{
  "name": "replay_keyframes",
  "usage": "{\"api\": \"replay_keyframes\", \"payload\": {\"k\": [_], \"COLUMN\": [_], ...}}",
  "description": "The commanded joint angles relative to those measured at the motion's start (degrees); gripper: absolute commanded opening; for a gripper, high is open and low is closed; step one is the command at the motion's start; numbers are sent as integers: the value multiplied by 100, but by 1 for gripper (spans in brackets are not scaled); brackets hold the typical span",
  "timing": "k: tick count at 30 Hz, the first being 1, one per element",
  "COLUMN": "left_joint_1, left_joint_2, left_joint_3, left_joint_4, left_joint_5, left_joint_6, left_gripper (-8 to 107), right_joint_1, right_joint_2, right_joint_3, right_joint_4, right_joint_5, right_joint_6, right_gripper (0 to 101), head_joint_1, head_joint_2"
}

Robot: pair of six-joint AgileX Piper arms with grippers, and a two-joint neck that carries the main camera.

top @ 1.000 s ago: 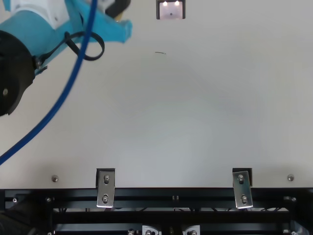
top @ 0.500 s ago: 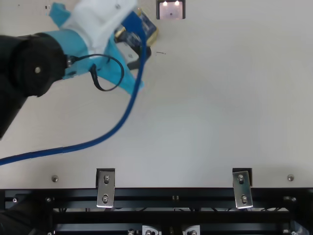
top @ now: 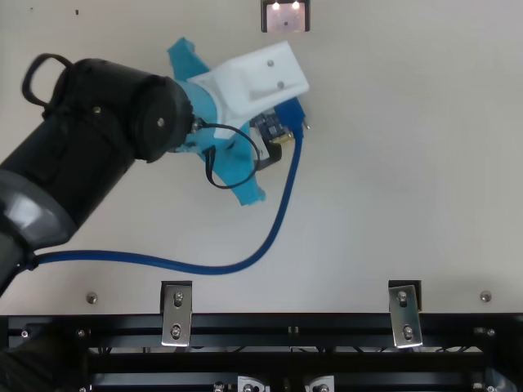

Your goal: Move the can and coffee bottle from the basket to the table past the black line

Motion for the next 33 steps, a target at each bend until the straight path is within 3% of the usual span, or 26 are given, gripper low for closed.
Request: {"api": "replay_keyframes", "payload": {"k": [1,3,4,15,23,27,33], "left_joint_1": [-65,-95,-100,485,1520,2034,2700], "left_joint_2": [14,3,-17,-994,-1820,-2159,-2654], "left_joint_3": [-17,-8,2,226,447,679,1125], "left_joint_4": [6,-11,-32,-581,-1825,-2464,-3410], "left_joint_5": [21,9,-5,153,136,-99,-450], "left_joint_6": [25,56,76,301,420,606,1155], "left_gripper": [10,79,90,90,90,90,90], "right_joint_1": [0,0,0,0,-106,-154,-129], "right_joint_2": [0,0,0,0,14,273,1116], "right_joint_3": [0,0,0,0,5,-98,-500], "right_joint_4": [0,0,0,0,96,199,245], "right_joint_5": [0,0,0,0,8,-118,-505], "right_joint_6": [0,0,0,0,-103,-402,-1052], "right_gripper": [101,101,101,101,101,101,101], "head_joint_1": [-28,-28,-28,-28,-28,-28,-28], "head_joint_2": [-2,-2,-2,-2,-2,-2,-2]}}
